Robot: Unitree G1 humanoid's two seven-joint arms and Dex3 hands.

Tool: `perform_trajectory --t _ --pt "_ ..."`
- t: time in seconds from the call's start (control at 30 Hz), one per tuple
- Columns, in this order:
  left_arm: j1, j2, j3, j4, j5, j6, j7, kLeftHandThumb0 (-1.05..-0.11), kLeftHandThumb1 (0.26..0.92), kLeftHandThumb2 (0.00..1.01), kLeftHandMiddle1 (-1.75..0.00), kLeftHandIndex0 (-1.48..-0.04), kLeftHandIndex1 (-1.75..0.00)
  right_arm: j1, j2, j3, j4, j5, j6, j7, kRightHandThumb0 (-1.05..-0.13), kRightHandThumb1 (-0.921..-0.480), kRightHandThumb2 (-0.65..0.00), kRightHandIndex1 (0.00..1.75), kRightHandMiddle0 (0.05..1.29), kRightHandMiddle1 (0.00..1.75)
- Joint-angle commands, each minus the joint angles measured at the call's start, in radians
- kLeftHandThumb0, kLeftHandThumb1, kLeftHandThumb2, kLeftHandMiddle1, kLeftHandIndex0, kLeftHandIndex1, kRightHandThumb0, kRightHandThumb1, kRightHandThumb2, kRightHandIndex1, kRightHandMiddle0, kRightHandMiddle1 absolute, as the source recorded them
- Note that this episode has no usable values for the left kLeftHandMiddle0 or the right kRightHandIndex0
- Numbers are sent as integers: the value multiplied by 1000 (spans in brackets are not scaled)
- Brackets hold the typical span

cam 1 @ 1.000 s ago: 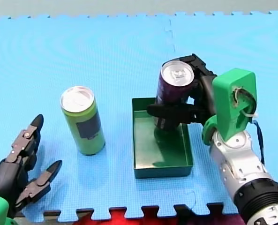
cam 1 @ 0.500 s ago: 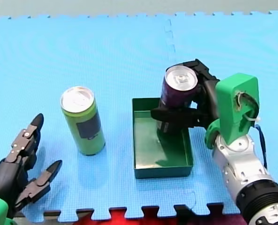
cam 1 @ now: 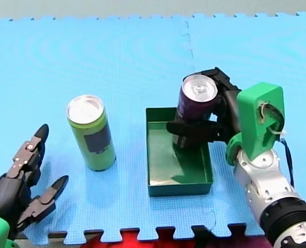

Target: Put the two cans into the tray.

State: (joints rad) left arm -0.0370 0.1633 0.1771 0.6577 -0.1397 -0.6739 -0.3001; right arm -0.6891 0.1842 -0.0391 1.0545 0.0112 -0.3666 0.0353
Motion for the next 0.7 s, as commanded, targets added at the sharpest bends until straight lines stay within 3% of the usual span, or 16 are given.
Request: perform_trajectory --t 0.0,0.67 --pt "3 5 0 -2 1 2 4 -1048 921 419 -1 -133 0 -11 -5 -3 7 -1 -17 -2 -461 -767 -2 1746 570 1746" --pt "-13 16 1 11 -6 9 -1 -1048 921 417 0 -133 0 -36 -5 -13 65 -5 -37 -6 -486 -770 -1 1746 566 1746"
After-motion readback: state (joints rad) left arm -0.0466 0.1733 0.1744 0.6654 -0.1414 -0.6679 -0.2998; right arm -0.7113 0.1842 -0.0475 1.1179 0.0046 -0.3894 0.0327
